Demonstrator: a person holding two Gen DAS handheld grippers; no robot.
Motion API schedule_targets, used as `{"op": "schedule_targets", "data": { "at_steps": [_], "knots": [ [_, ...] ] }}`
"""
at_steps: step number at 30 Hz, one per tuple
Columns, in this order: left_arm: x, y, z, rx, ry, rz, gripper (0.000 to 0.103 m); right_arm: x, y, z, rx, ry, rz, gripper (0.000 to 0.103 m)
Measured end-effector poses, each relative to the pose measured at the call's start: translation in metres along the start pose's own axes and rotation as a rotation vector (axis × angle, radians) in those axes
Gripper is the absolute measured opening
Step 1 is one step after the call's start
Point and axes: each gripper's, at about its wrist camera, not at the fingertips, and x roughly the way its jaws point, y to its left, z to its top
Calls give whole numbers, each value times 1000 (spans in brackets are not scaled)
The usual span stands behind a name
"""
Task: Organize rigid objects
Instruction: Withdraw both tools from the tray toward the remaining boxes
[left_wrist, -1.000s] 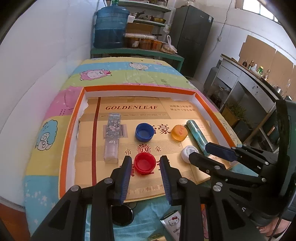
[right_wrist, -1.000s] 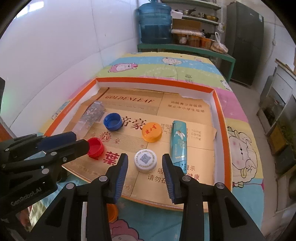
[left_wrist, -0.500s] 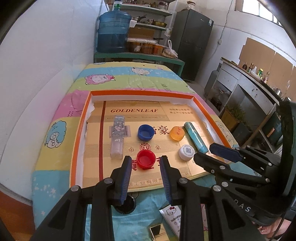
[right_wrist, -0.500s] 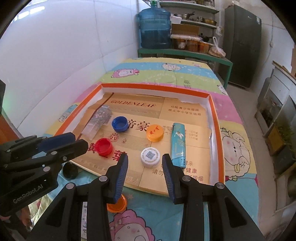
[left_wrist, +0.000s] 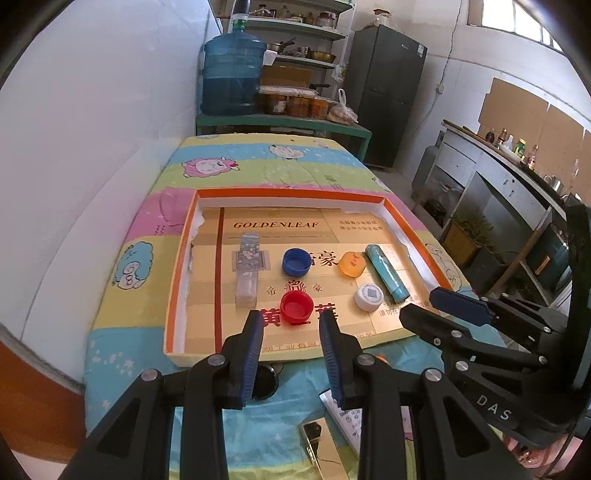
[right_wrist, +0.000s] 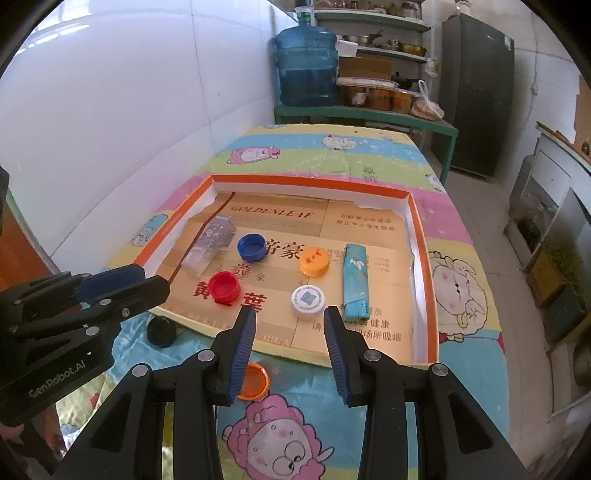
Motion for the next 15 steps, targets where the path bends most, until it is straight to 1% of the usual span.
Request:
{"op": "schedule_targets", "data": {
  "at_steps": [15],
  "knots": [
    [-29,-1,-10,6,-26,51,31,-31,12,-16,7,-19,-12,39]
  ]
}}
